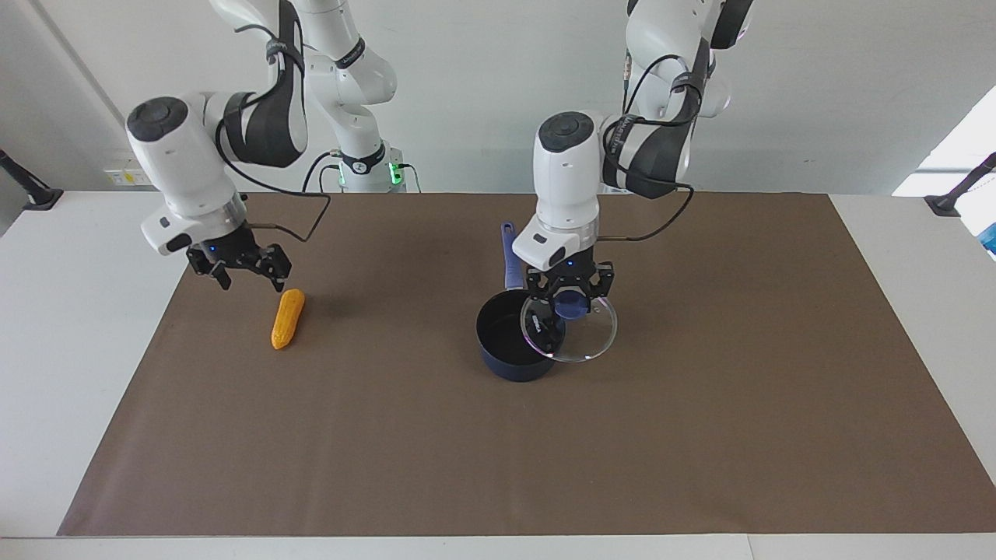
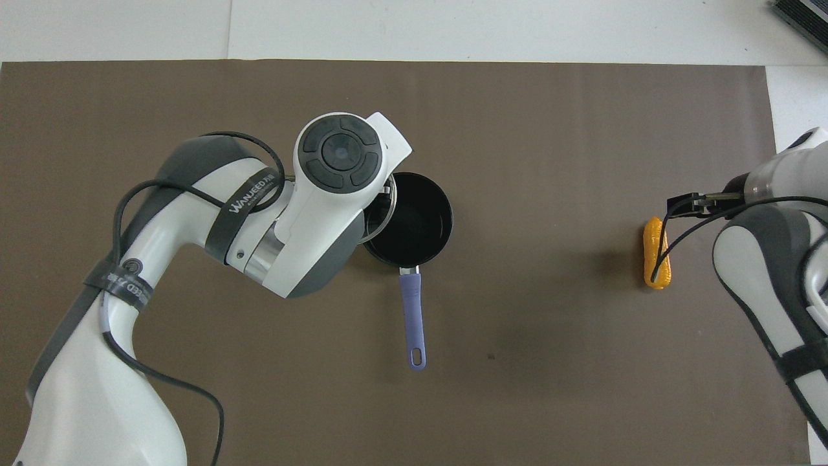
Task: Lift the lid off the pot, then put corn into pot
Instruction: 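Lift the lid off with the left gripper while the right gripper reaches the corn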
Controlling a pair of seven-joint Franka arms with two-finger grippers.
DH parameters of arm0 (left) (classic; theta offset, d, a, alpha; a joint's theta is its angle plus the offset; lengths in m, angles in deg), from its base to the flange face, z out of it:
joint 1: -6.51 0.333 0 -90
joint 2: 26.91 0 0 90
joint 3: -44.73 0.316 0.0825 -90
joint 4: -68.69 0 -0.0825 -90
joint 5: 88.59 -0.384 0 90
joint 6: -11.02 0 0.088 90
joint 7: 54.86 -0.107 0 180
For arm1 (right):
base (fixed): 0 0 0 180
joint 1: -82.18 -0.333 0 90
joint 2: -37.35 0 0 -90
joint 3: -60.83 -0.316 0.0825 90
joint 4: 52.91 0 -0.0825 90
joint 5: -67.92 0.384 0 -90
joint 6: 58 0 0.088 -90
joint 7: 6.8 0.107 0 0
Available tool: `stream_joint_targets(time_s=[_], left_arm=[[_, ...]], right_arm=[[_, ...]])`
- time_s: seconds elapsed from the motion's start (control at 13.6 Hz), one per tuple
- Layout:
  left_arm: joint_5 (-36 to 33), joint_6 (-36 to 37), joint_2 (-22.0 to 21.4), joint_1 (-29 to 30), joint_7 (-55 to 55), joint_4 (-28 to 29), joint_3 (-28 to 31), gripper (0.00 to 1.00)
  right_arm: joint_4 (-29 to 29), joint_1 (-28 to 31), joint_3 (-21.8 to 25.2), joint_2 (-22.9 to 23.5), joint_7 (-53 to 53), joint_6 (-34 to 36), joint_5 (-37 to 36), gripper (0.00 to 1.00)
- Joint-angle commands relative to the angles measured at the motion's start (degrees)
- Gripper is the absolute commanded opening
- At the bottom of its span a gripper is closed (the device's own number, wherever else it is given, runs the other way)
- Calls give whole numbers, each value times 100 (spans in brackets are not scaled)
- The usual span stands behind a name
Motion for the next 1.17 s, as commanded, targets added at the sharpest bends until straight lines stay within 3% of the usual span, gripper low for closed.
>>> stream_joint_targets(time_s=[0.0, 0.37, 0.51, 0.66, 0.73, 0.81, 0.88, 0.95, 1.1], left_arm=[[-97, -164, -236, 412, -390, 355, -43, 0], [-45, -893, -385, 1432, -1708, 1039, -52, 0], [-27, -1410, -499, 1792, -2139, 1425, -70, 0], [278, -1641, -508, 2275, -2963, 1576, -87, 0], [585, -1650, -508, 2468, -3516, 1585, -70, 0], [780, -1650, -508, 2697, -3974, 1585, -70, 0], [877, -1650, -499, 2899, -4396, 1585, -78, 0], [957, -1650, -465, 2988, -4722, 1594, -70, 0], [957, -1737, -403, 3128, -4866, 1611, -52, 0]], right_arm=[[-26, 55, -36, 407, 107, -328, -69, 100], [738, 116, -36, 478, 336, -390, -69, 100], [949, 169, -36, 487, 275, -748, -69, 100], [1046, 178, -28, 487, 205, -786, -69, 100], [1081, 170, -27, 479, -5, -786, -78, 92], [1073, 170, -36, 478, -129, -786, -78, 71], [1047, 161, -36, 487, -147, -768, -95, 29], [1020, 109, -36, 505, -122, -777, -113, 0], [679, 99, -45, 636, -139, -699, -113, 0]])
